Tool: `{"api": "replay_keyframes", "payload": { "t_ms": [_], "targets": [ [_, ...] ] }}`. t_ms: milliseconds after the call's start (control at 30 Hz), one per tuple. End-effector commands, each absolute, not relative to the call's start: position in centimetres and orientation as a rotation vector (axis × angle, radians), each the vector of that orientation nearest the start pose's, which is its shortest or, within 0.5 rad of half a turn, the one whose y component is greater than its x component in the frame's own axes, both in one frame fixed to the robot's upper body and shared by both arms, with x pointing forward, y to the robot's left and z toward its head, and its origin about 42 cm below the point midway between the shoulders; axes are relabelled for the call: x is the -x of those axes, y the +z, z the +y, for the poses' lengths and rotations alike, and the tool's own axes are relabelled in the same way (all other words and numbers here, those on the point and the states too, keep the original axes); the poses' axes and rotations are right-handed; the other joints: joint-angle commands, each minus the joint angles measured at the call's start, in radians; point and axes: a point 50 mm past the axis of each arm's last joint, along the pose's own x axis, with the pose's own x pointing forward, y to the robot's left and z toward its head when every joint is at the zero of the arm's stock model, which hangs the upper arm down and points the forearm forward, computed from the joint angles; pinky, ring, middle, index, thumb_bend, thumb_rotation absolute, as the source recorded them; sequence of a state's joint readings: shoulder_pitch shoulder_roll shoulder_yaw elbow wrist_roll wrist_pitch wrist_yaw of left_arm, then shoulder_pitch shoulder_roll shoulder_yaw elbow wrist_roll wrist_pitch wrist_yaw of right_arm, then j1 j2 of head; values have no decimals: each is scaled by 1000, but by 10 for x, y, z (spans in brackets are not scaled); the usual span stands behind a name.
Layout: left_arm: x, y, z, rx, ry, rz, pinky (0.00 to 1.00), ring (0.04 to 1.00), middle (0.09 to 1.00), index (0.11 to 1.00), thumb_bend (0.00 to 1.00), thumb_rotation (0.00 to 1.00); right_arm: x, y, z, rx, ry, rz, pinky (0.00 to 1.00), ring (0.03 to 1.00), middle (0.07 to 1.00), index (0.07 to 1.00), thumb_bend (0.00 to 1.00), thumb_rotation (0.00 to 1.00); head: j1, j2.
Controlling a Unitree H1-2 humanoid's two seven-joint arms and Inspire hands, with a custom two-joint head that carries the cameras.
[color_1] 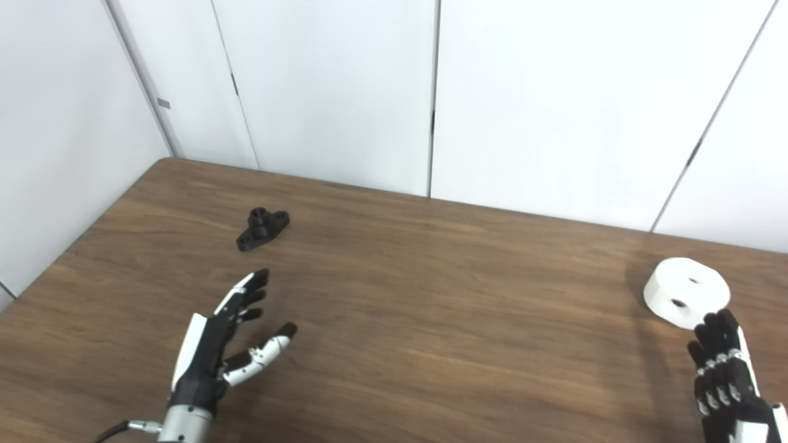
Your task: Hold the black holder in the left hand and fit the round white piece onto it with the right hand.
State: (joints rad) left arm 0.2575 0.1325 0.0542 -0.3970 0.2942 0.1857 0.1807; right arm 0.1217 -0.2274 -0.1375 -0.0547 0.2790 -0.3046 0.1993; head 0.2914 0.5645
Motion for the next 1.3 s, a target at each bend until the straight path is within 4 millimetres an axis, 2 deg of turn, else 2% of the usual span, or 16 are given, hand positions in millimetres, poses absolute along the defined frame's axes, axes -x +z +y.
{"api": "replay_keyframes", "payload": {
  "t_ms": [0, 133, 233, 300, 433, 500, 567, 833, 1000, 1267],
  "targets": [
    [-211, 163, 288, -491, 352, -50, 864, 909, 909, 887, 719, 276, -211, 80, -319, -24, 9, -137, 1000, 983, 986, 982, 672, 985, 0, 0],
    [-226, 170, 307, -632, 383, -20, 932, 960, 940, 897, 747, 347, -211, 80, -317, -16, 6, -141, 1000, 977, 982, 980, 671, 990, 0, 1],
    [-236, 172, 318, -711, 406, -36, 965, 986, 939, 887, 743, 326, -211, 80, -317, -17, 5, -135, 1000, 982, 987, 983, 675, 995, -1, 1],
    [-243, 173, 325, -776, 425, -36, 973, 993, 945, 882, 746, 320, -211, 79, -317, -17, 5, -135, 1000, 986, 990, 984, 670, 996, -2, -1],
    [-259, 175, 334, -928, 464, -26, 999, 979, 923, 860, 790, 385, -210, 80, -315, -22, 3, -134, 1000, 988, 989, 983, 660, 994, -3, 0],
    [-266, 178, 339, -947, 464, -3, 1000, 996, 942, 870, 812, 442, -210, 81, -314, -27, -1, -129, 1000, 987, 984, 977, 669, 977, -4, 0],
    [-275, 182, 342, -949, 467, 11, 1000, 996, 947, 866, 816, 451, -209, 80, -313, -30, -8, -123, 1000, 990, 982, 971, 683, 958, -5, 1],
    [-303, 181, 355, -984, 502, 35, 1000, 992, 945, 841, 810, 449, -208, 80, -311, -22, -15, -125, 1000, 981, 975, 967, 714, 942, -10, 4],
    [-322, 177, 366, -991, 521, 61, 1000, 991, 942, 828, 800, 405, -207, 80, -310, -19, -17, -127, 1000, 970, 976, 971, 703, 944, -12, 8],
    [-345, 171, 374, -988, 530, 98, 1000, 979, 935, 824, 804, 390, -206, 81, -310, -28, -20, -123, 1000, 968, 959, 959, 713, 935, -14, 11]
  ]
}}
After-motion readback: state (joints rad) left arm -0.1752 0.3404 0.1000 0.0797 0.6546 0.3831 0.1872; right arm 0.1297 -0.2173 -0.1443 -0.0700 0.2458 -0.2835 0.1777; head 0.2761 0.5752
